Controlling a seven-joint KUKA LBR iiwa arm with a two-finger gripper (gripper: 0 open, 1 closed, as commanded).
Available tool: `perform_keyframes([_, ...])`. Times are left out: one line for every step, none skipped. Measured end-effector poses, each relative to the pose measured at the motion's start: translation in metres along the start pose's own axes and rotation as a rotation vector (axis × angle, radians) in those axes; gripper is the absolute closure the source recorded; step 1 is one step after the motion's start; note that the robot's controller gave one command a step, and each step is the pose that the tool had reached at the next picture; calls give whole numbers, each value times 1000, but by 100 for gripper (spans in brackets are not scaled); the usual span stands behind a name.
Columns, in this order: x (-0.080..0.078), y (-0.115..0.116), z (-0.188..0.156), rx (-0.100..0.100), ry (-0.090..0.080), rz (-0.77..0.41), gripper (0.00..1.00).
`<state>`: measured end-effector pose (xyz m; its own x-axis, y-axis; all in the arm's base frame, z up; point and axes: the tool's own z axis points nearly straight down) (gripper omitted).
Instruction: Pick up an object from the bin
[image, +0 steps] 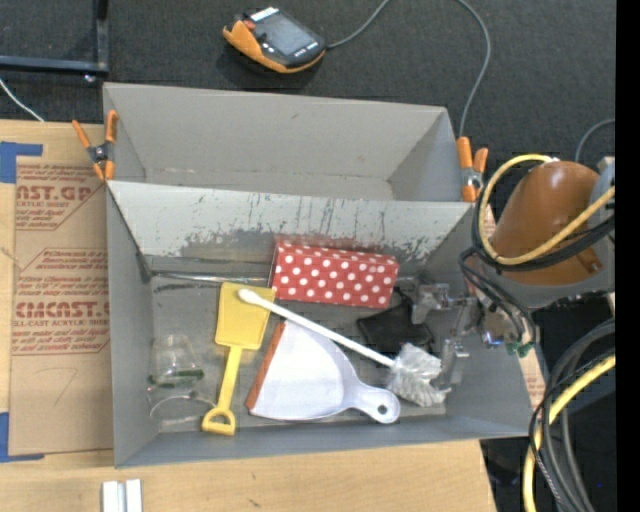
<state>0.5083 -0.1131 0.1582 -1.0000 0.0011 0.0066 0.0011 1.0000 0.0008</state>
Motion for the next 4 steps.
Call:
perform_keyframes([-2, 0, -4, 1, -7, -2, 0])
perform_keyframes([0, 0, 75, 1, -4, -95, 0])
perform_keyframes([4, -19, 89, 2, -9, -156, 100])
perform_keyframes([4, -19, 88, 2, -9, -156, 100])
